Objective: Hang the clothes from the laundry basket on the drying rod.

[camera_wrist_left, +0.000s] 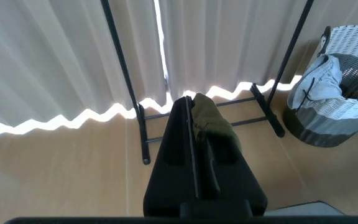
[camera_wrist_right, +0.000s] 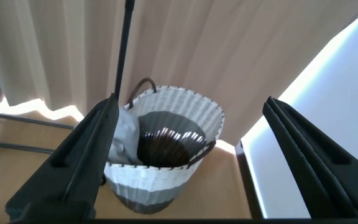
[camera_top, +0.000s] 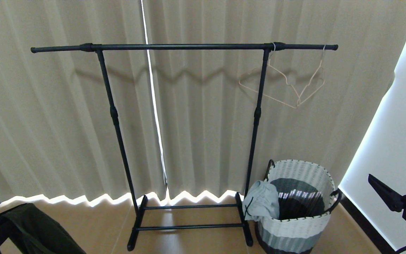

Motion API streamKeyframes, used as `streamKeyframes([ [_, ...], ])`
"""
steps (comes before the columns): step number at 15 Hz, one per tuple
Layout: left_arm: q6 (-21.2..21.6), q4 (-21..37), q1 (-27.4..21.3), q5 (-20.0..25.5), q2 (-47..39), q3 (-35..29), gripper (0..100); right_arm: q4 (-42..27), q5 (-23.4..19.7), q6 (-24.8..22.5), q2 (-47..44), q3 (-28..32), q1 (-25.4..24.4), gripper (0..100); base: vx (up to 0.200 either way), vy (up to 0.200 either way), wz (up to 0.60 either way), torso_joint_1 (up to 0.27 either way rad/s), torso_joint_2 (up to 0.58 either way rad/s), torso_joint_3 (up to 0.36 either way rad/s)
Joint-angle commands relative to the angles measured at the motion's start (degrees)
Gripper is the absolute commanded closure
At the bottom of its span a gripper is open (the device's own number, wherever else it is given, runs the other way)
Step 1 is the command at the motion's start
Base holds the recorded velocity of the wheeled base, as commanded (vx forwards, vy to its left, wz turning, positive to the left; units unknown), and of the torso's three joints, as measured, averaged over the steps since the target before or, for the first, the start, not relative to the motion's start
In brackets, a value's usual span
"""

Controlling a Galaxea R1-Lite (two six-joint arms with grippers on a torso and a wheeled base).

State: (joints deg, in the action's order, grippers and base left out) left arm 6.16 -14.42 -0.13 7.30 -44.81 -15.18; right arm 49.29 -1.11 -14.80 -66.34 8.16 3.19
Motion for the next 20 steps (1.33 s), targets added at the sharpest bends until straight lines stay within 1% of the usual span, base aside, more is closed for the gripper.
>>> streamKeyframes([
  [1, 0.88, 0.01, -0.04, -0.01, 1.92, 0.76, 100, 0.02, -0.12, -0.05, -0.10, 0.02, -0.03, 0, 0.000, 0.000, 0.00, 0.203, -0.48, -0.286],
  [4, 2.02, 0.01, -0.04, 0.08, 4.56, 0.76, 100, 0.11, -0.03, -0.05, 0.16, 0.02, 0.06, 0, 0.000, 0.000, 0.00, 0.207, -0.48, -0.273],
  [13, 3.34, 0.01, -0.13, 0.26, 5.26, 1.82, 100, 0.28, -0.03, 0.03, 0.34, -0.07, -0.03, 0, 0.000, 0.000, 0.00, 0.228, -0.49, -0.270],
  [16, 3.42, 0.10, -0.13, 0.17, 5.26, 1.82, 100, 0.20, -0.12, 0.03, 0.25, -0.07, -0.03, 0, 0.000, 0.000, 0.00, 0.062, -0.13, -0.072],
  [20, 3.42, 0.27, -0.13, 0.17, 5.17, 2.17, 100, 0.20, -0.12, 0.03, 0.25, -0.16, -0.03, 0, 0.000, 0.000, 0.00, 0.000, 0.00, 0.000],
])
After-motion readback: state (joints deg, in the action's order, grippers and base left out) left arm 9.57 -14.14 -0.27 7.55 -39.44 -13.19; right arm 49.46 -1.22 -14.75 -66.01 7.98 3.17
